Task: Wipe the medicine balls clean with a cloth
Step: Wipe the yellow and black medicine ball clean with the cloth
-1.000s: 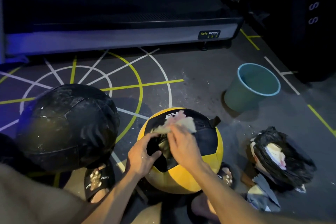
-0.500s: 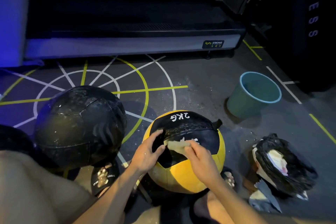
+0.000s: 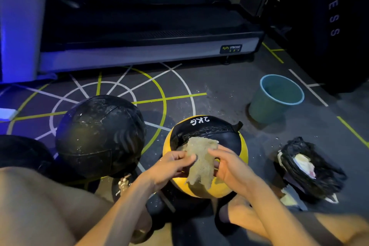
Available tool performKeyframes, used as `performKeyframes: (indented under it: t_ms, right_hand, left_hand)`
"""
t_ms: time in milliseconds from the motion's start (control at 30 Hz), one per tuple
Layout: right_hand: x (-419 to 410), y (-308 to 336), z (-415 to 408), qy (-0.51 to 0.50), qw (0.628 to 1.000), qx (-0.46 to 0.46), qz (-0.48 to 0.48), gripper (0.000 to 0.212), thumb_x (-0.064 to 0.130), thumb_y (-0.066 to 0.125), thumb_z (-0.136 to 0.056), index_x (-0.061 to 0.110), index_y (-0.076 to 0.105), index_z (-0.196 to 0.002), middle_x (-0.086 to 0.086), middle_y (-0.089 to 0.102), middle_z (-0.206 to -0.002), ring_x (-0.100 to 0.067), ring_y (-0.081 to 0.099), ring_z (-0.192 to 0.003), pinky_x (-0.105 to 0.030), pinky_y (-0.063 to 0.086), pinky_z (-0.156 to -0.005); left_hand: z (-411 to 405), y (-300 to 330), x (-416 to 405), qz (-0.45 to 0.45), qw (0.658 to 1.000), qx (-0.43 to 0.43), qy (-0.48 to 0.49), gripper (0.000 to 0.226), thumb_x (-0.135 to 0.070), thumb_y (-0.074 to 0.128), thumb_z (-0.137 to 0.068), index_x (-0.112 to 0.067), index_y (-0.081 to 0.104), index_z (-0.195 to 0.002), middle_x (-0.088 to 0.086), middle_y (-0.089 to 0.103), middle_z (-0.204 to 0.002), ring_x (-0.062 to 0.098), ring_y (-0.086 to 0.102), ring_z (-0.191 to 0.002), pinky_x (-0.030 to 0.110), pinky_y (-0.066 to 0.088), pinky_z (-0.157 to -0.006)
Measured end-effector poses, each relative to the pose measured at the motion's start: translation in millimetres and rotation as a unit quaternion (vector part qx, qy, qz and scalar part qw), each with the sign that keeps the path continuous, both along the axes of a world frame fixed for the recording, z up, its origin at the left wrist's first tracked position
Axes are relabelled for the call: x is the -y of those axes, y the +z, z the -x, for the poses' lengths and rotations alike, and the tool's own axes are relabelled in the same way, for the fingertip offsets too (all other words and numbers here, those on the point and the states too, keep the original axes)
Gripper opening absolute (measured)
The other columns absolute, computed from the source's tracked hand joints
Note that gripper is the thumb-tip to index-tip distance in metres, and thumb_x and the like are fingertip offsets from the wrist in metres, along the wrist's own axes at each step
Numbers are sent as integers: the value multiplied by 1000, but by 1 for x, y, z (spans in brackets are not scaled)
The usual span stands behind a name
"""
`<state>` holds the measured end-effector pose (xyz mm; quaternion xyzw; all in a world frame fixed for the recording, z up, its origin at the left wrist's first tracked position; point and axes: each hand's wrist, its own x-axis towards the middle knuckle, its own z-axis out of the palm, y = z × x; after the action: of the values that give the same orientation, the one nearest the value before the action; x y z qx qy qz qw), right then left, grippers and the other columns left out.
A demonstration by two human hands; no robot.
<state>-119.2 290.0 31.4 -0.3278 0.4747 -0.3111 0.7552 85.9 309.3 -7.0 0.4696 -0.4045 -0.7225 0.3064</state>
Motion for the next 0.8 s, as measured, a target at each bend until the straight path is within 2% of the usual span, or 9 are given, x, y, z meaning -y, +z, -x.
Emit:
performKeyframes:
  t_ms: [100,167,333,433,533,633,700,733,800]
  right_hand:
    - [-9,-5,1,47,999,19,-15,42,6,61,-94,7,59,-137,-17,68,-131,-33,63,-125,-48,51,-103]
    - [-16,-11,-2,71,997,-1,-27,46,3,65,-93,10,57,-138,-17,69,-129,-30,66,-121,-46,54,-102]
    - [-35,-29,-16,102,987,-125,2,34,2,64,-96,16,61,-128,-10,78,-101,-16,74,-77,-30,58,-68]
    - [-33,-32,-17,74,986,-142,49,28,-1,57,-100,16,67,-120,-9,76,-94,-16,70,-74,-26,54,-60]
    - [-31,-40,-13,54,984,-157,70,34,-5,48,-101,16,72,-112,-5,75,-95,-18,69,-82,-26,54,-61]
    - [-28,-55,-9,-19,984,-174,46,36,10,46,-100,25,78,-108,-3,76,-105,-22,70,-95,-39,61,-77]
    - [-29,-64,-8,-30,987,-156,5,22,37,59,-96,34,76,-109,-4,73,-111,-24,68,-104,-52,54,-99]
    - [-31,-69,-9,-12,989,-150,-16,20,44,68,-93,35,75,-109,-3,71,-110,-23,67,-104,-53,52,-101]
    - [-35,-76,-11,13,984,-176,-26,26,32,81,-87,28,73,-111,-1,71,-111,-21,69,-101,-45,57,-93]
  left_hand:
    - [-8,-9,-9,8,999,-3,36,47,-34,78,-91,2,68,-119,13,75,-105,24,70,-91,32,55,-79]
    - [-10,-13,-11,-3,999,17,39,36,-27,73,-94,-1,69,-118,14,76,-102,21,71,-85,29,53,-72]
    - [-12,-30,-20,-76,995,3,66,28,-24,69,-97,-6,69,-119,19,72,-102,24,66,-78,27,50,-57]
    - [-14,-38,-20,-113,985,-85,99,28,-9,62,-100,-10,64,-128,18,72,-110,27,70,-88,28,57,-54]
    - [-17,-47,-18,-102,986,-93,89,30,0,58,-100,-14,68,-125,14,74,-112,23,72,-90,26,60,-60]
    - [-15,-50,-16,-73,994,-51,69,30,12,55,-95,-9,76,-94,15,71,-94,22,67,-74,25,56,-60]
    - [-14,-54,-14,-38,998,-11,57,38,17,53,-90,-9,77,-77,12,70,-86,22,62,-70,26,52,-62]
    - [-15,-57,-12,-21,999,14,45,39,18,53,-89,-10,78,-75,11,72,-85,24,63,-73,28,52,-66]
    - [-18,-60,-11,9,999,44,13,37,17,54,-89,-8,80,-80,11,76,-93,27,66,-85,33,52,-77]
